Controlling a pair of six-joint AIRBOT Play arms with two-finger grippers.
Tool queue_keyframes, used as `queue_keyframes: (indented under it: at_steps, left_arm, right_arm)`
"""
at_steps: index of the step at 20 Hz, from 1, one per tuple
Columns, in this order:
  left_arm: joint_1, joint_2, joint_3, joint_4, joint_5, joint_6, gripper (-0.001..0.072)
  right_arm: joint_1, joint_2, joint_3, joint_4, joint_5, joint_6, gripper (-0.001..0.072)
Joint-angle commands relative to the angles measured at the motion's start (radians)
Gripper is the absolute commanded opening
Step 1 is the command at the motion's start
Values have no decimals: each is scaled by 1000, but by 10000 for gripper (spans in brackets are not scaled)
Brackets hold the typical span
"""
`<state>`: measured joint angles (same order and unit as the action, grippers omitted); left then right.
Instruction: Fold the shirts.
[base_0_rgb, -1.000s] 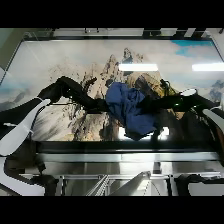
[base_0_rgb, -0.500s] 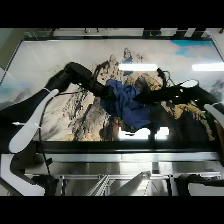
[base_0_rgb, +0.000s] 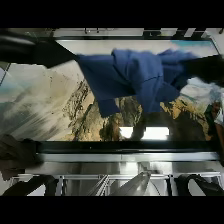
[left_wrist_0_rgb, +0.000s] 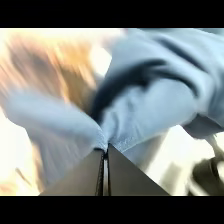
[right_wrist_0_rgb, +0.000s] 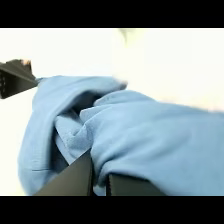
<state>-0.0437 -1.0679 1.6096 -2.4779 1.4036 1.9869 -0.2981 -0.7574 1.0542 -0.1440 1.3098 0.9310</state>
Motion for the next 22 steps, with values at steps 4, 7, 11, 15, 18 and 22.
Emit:
queue_keyframes:
  at_steps: [4,7,11,15,18,22]
  left_arm:
    - [245,230,-23,15,16,2,21]
    - [134,111,-150,27,-23,3,22]
    - [-36,-164,-280,44,-177,66,21]
    - [-110,-422,-277,39,-253,61,21]
    - [-149,-530,-277,20,-243,53,579]
    - [-153,-566,-277,-10,-197,46,713]
  right_arm:
    - [-90,277,-10,-13,-232,-21,28]
    - [-66,138,-87,-11,-234,0,34]
    - [73,-171,-240,-13,-336,-76,28]
    - [179,-550,-258,-6,-450,-139,442]
    - [176,-716,-236,-10,-368,-166,434]
    - [68,-648,-235,-61,-338,-170,433]
